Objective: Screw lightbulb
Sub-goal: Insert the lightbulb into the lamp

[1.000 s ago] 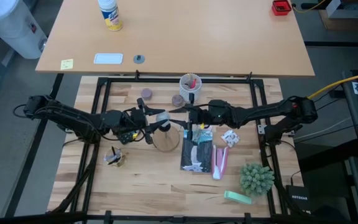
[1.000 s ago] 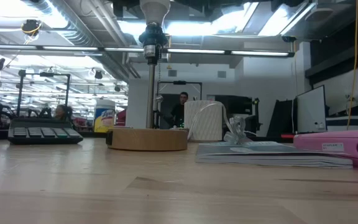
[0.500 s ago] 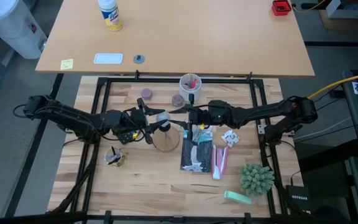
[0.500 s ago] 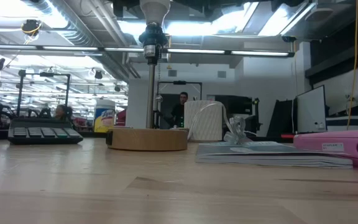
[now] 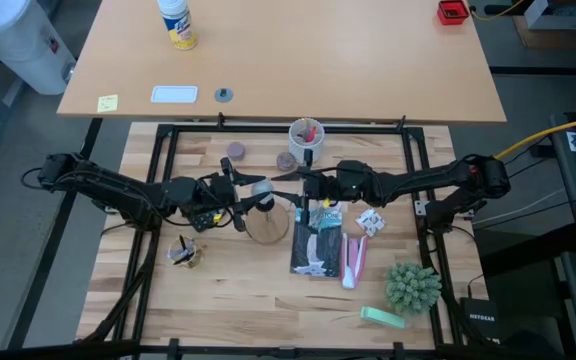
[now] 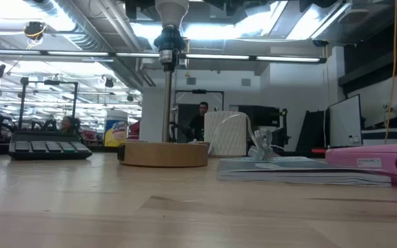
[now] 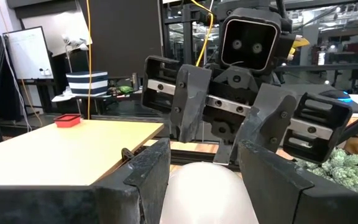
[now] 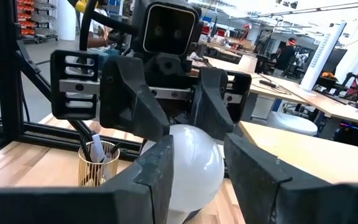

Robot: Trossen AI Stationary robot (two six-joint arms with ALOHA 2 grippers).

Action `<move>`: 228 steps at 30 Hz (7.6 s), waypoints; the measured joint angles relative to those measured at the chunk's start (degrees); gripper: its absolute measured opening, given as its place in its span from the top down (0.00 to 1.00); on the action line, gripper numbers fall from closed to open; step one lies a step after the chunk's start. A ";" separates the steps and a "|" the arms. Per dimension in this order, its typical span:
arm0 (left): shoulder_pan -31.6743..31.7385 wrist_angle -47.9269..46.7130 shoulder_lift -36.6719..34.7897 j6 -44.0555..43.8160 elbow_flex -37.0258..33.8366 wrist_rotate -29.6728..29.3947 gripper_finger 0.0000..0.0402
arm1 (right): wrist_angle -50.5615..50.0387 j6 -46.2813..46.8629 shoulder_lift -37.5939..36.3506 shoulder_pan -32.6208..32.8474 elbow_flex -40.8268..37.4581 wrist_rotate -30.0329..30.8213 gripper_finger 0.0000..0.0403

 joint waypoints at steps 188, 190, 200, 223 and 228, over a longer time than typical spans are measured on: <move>-8.99 -18.56 -5.77 -15.65 0.00 -13.73 0.99 | 5.27 0.24 3.76 0.02 0.00 -1.16 0.85; -8.74 -18.56 -5.77 -15.61 0.00 -13.66 0.99 | 5.20 0.23 3.76 0.02 0.00 -1.16 0.85; -8.61 -18.79 -5.73 -15.61 0.00 -14.50 1.00 | 5.05 0.82 3.76 0.02 0.04 -1.87 0.85; -9.56 -17.58 -6.54 -11.78 0.00 -25.55 1.00 | 5.03 3.46 3.74 0.04 0.04 -4.61 0.85; -12.63 -13.66 -8.19 -7.24 0.00 -25.55 1.00 | 5.06 3.31 3.74 0.04 0.04 -4.04 0.85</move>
